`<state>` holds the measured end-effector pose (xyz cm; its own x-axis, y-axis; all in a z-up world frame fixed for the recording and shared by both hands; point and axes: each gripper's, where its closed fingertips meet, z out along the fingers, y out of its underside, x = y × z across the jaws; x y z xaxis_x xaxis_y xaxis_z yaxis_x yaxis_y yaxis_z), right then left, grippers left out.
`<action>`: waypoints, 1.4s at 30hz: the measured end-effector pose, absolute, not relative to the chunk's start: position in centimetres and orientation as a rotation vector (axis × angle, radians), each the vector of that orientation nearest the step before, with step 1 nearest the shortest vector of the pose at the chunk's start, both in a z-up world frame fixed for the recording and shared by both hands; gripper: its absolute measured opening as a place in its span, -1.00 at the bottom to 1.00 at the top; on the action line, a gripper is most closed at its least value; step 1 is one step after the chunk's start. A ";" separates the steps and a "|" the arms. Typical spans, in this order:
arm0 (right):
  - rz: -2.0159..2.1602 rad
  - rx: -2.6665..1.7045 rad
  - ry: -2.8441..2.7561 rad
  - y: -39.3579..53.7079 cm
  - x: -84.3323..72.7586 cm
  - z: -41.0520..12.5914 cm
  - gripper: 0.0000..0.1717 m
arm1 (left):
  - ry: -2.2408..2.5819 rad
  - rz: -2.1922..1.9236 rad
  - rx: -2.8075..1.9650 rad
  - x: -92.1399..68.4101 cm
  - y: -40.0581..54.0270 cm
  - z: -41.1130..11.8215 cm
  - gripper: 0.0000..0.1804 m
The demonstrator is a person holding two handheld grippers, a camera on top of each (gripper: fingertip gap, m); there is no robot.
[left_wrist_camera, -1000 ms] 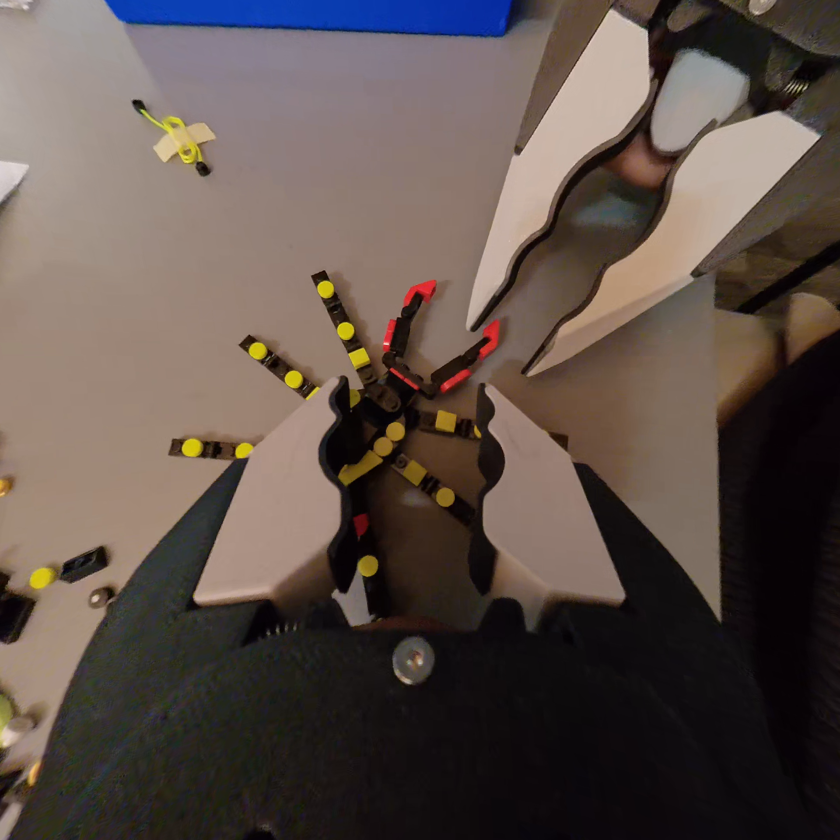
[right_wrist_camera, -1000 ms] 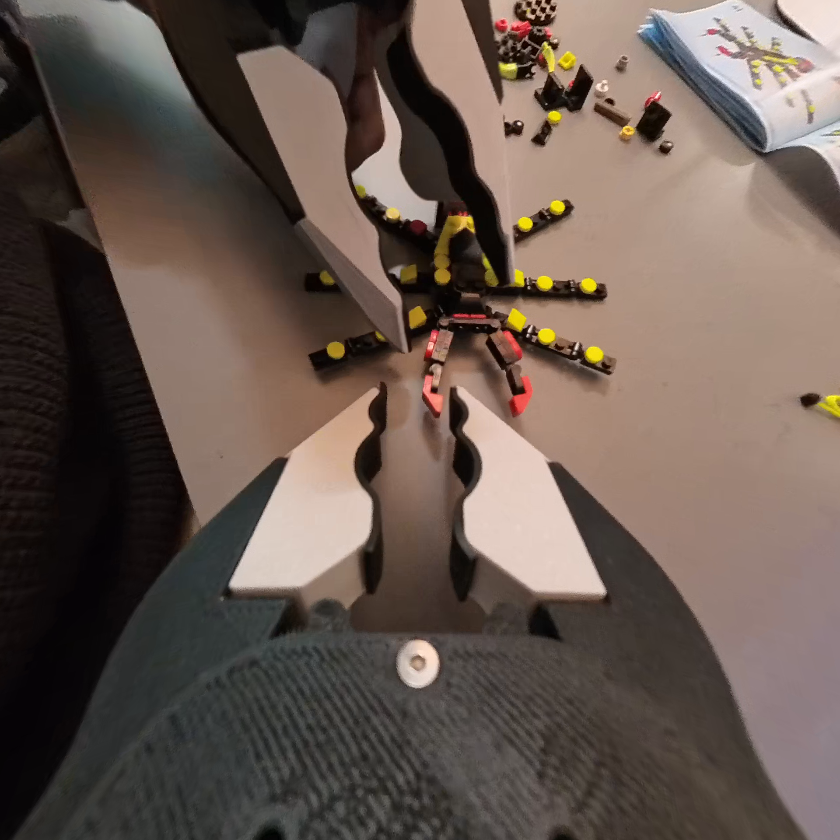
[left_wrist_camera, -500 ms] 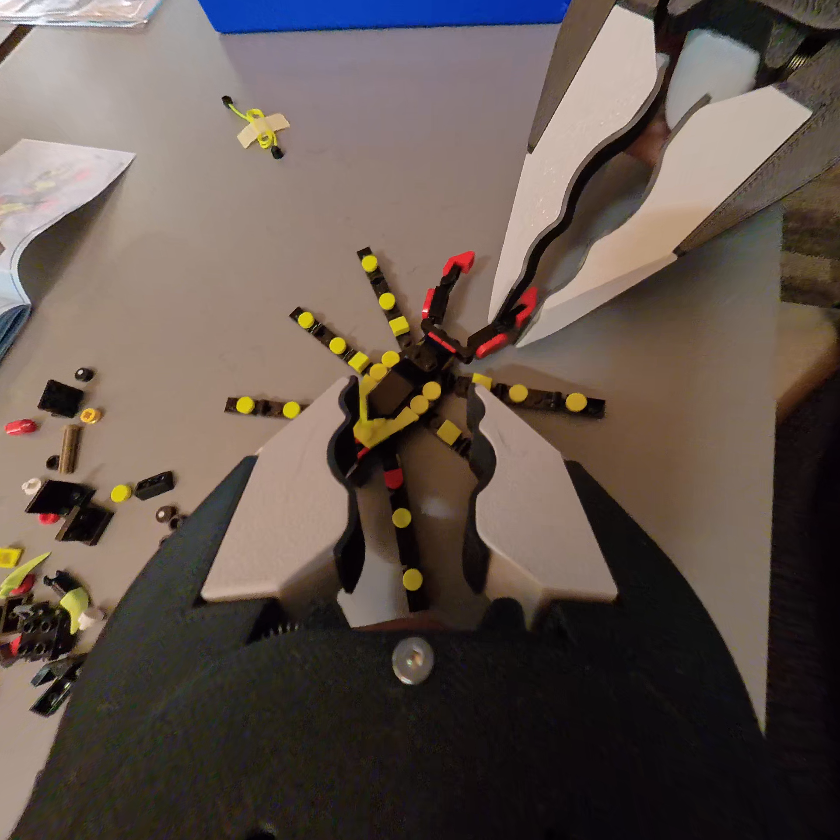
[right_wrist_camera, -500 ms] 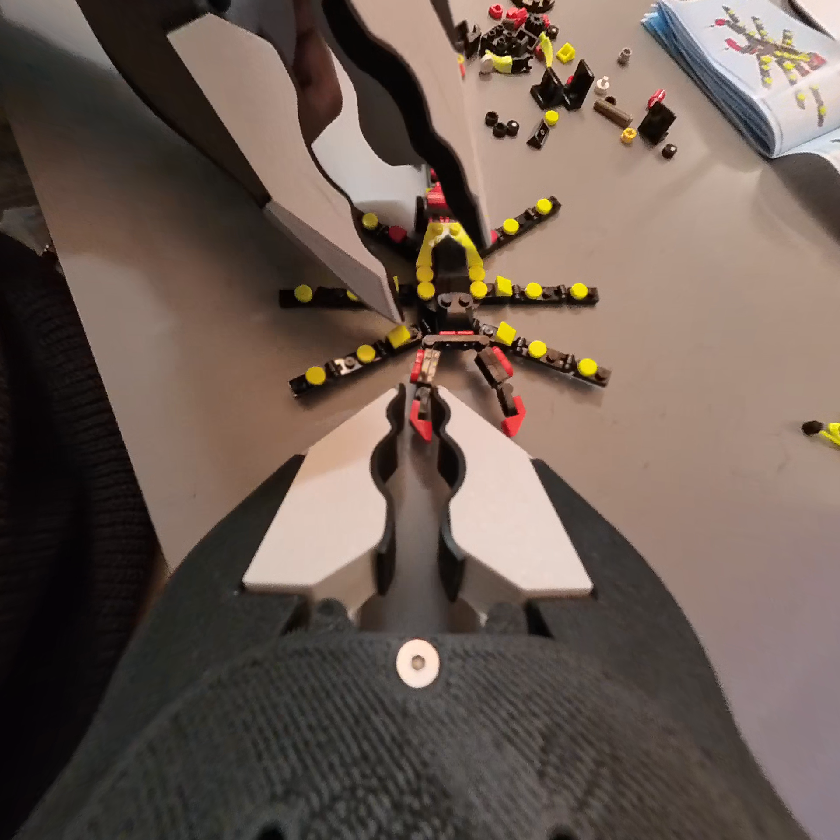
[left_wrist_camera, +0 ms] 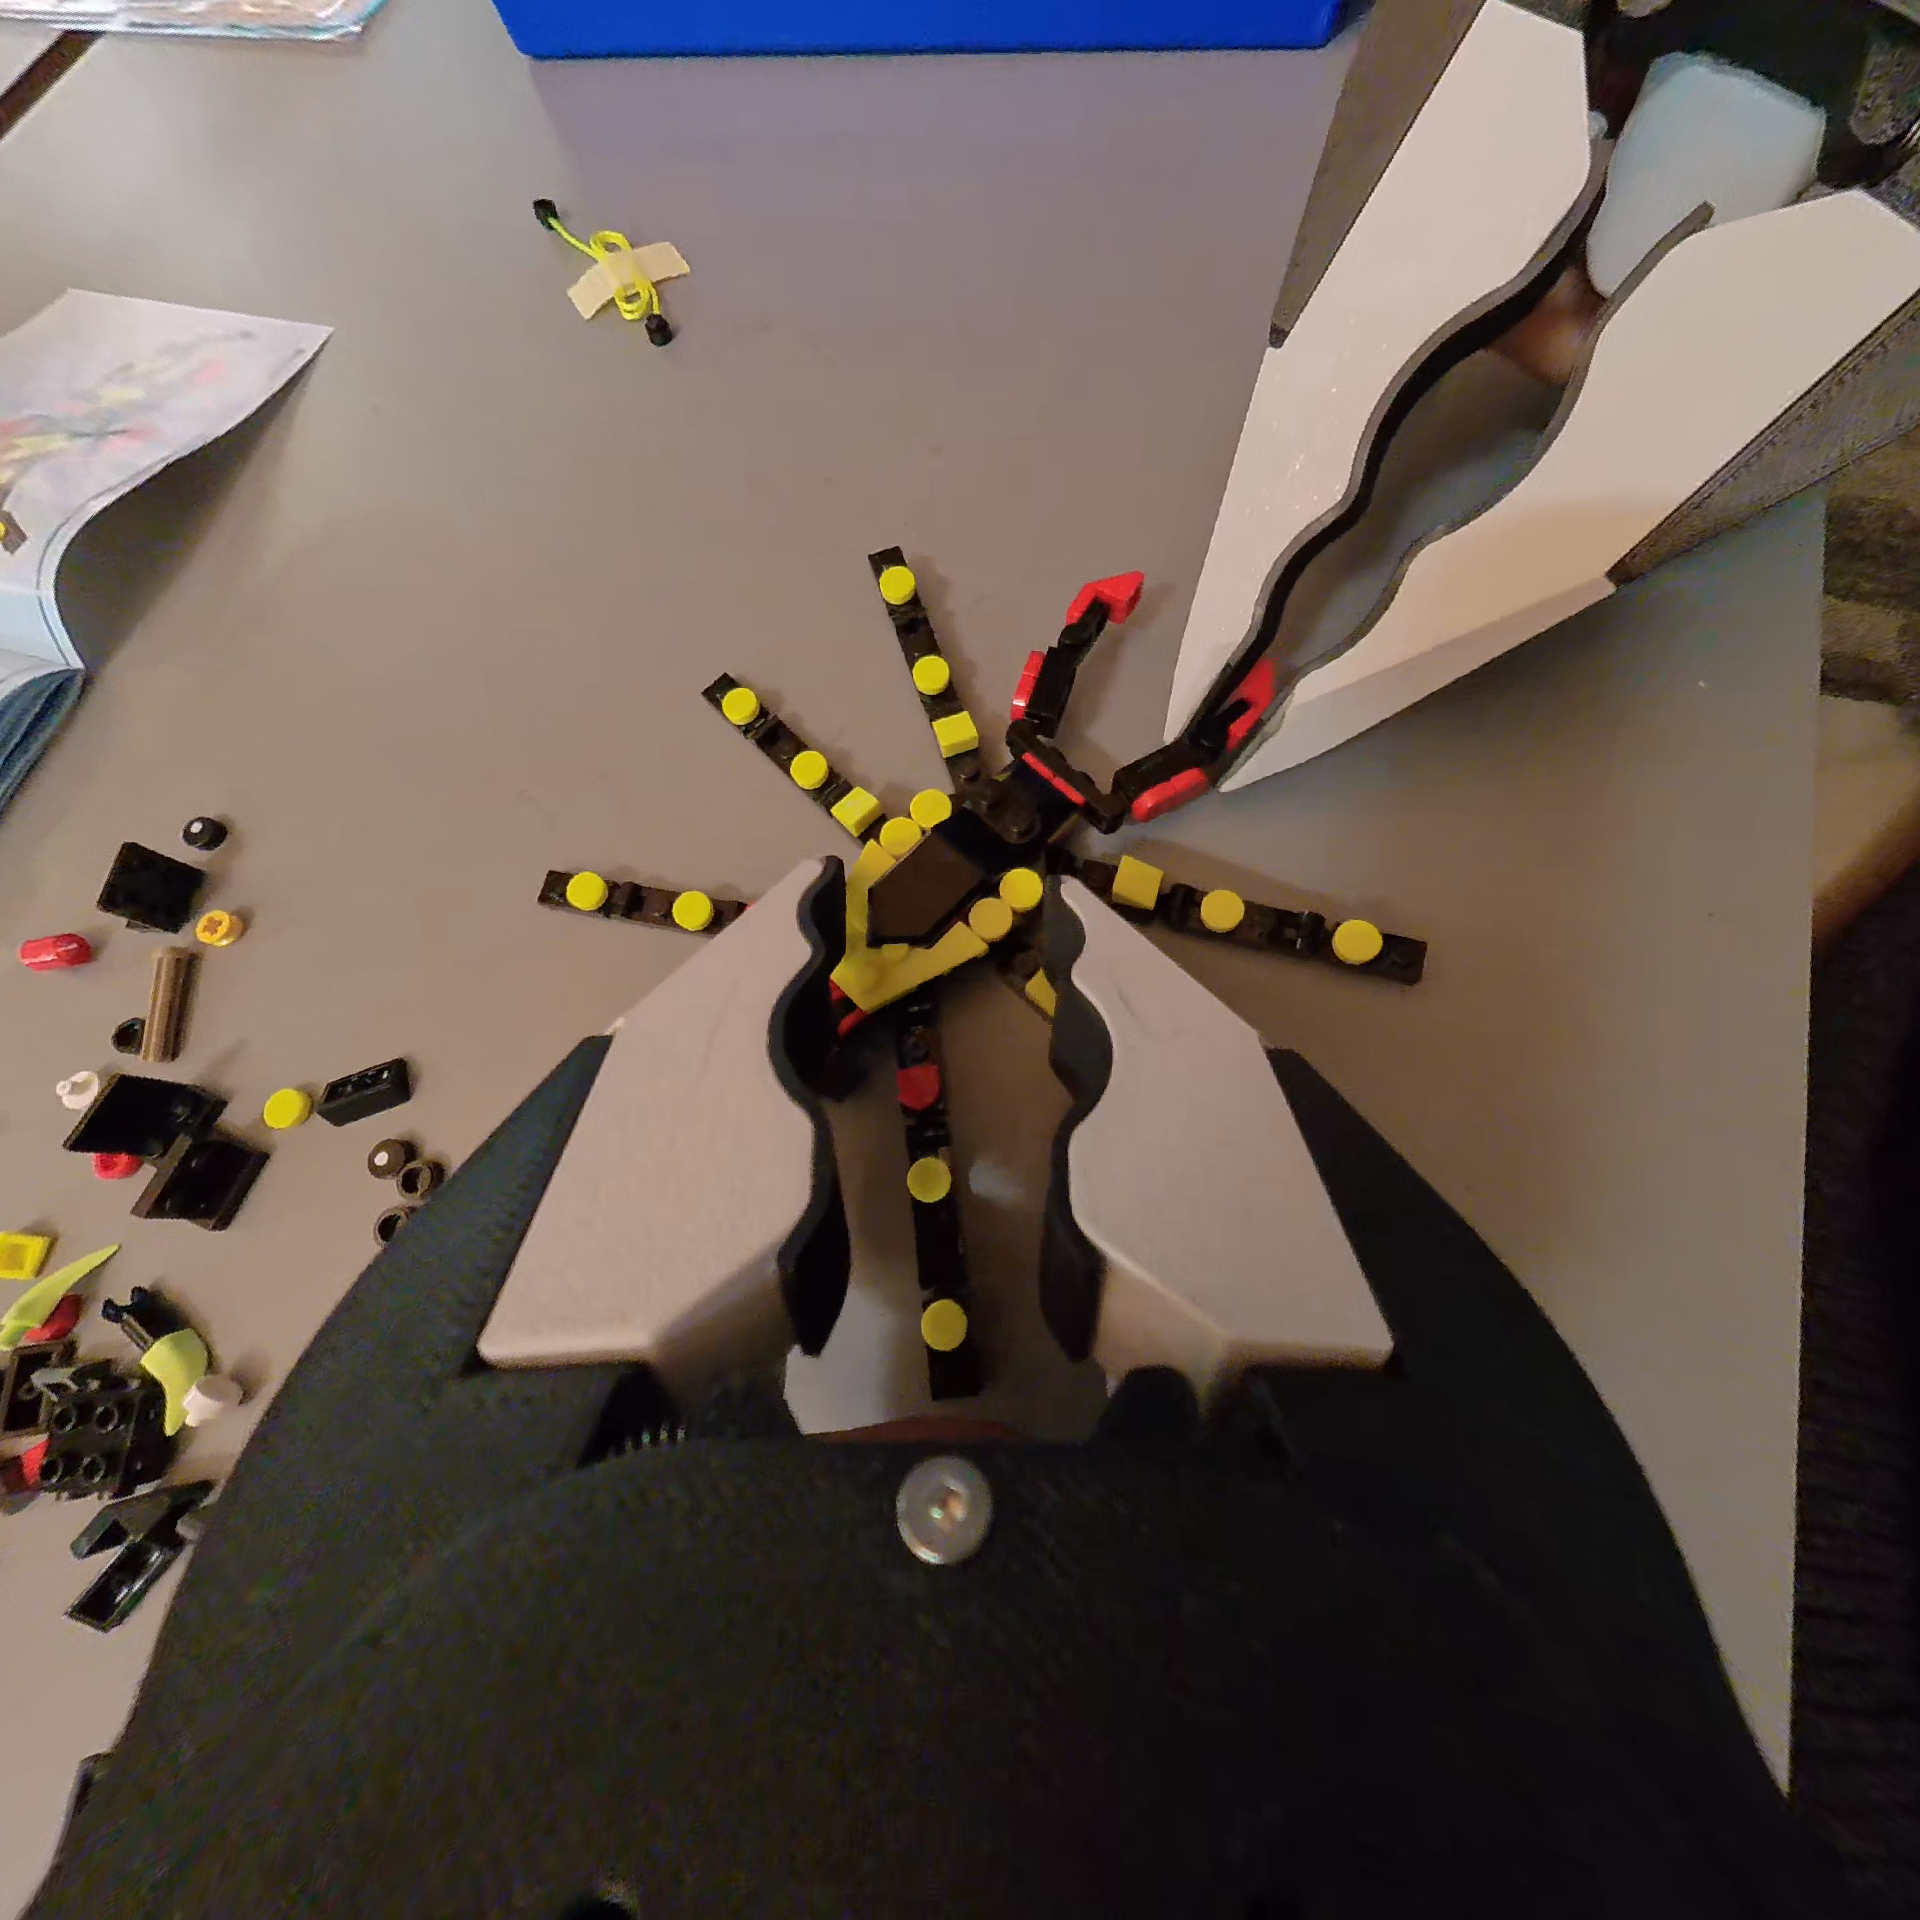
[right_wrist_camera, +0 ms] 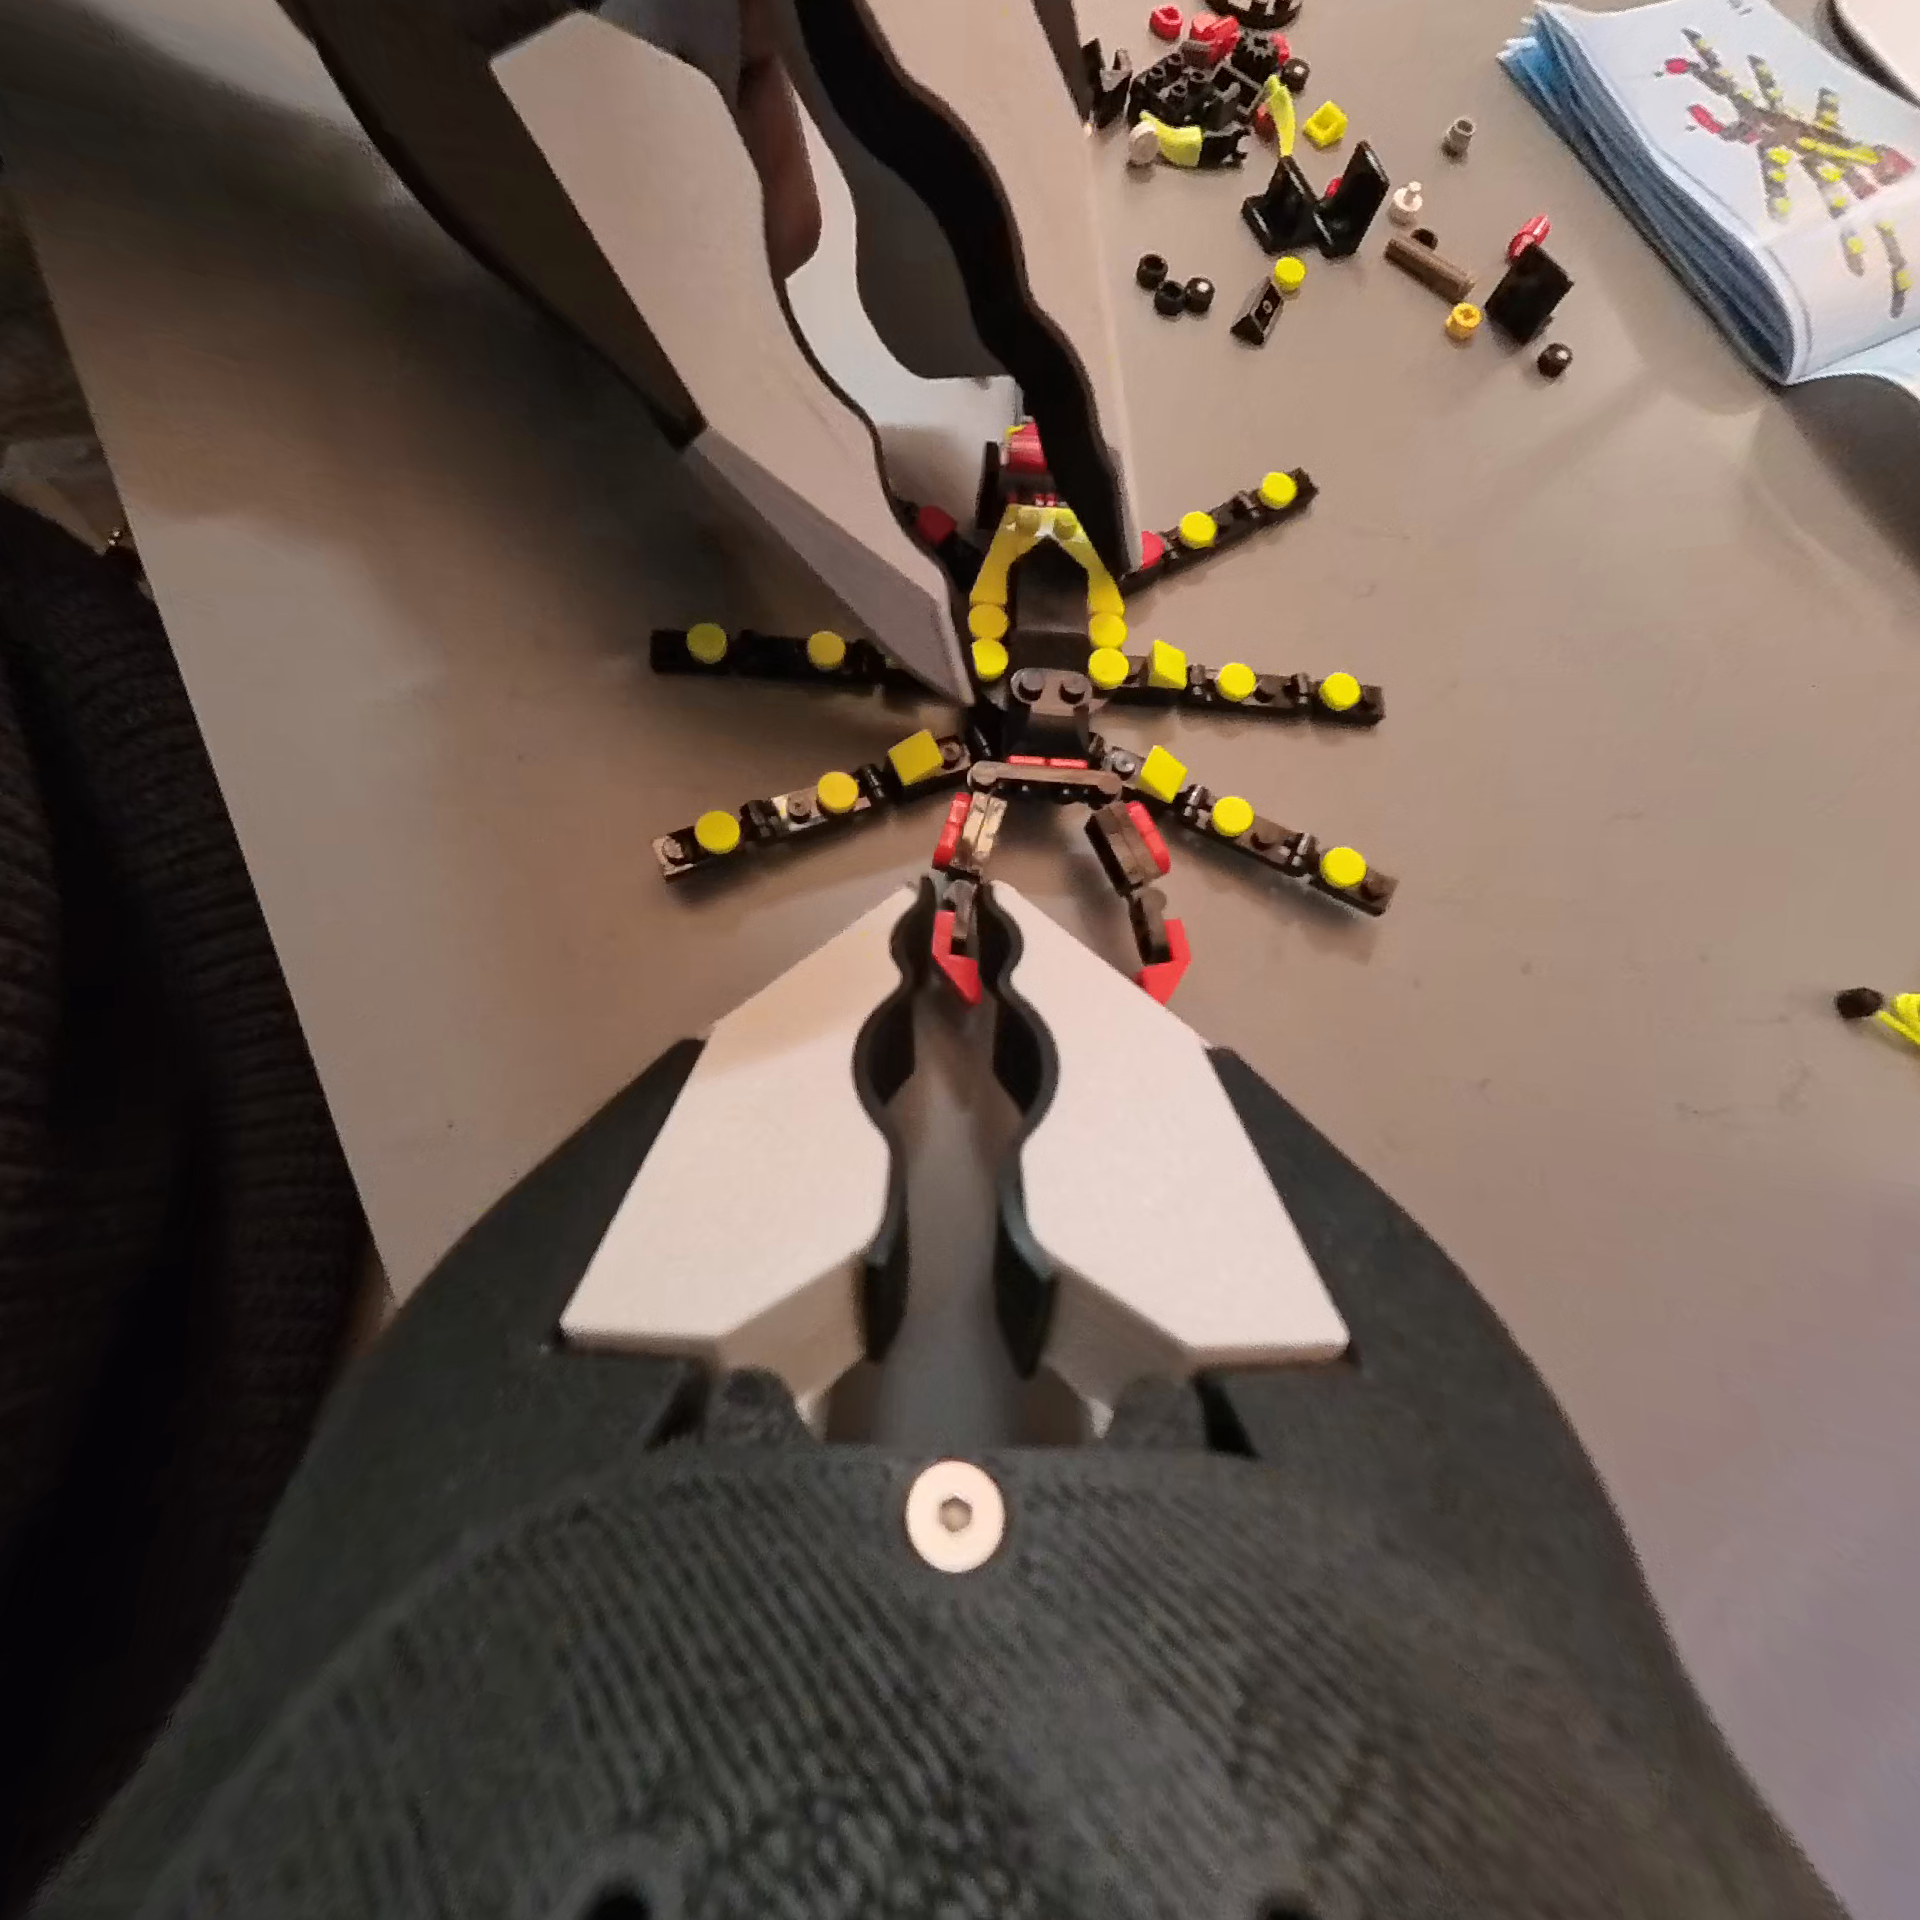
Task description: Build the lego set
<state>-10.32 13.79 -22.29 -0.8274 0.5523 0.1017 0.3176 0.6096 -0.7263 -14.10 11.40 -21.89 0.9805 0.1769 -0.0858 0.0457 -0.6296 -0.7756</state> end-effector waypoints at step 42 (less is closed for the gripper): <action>1.075 -1.140 -2.446 16.1 -12.2 -22.1 -0.88 | -0.102 0.223 -2.259 -13.8 11.5 -22.1 -0.61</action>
<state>-12.24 16.08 -22.13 -0.6686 0.7382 -0.0892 0.5648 0.4262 -0.7066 -13.80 11.49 -22.06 0.9808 0.1484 -0.1266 -0.0017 -0.6424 -0.7664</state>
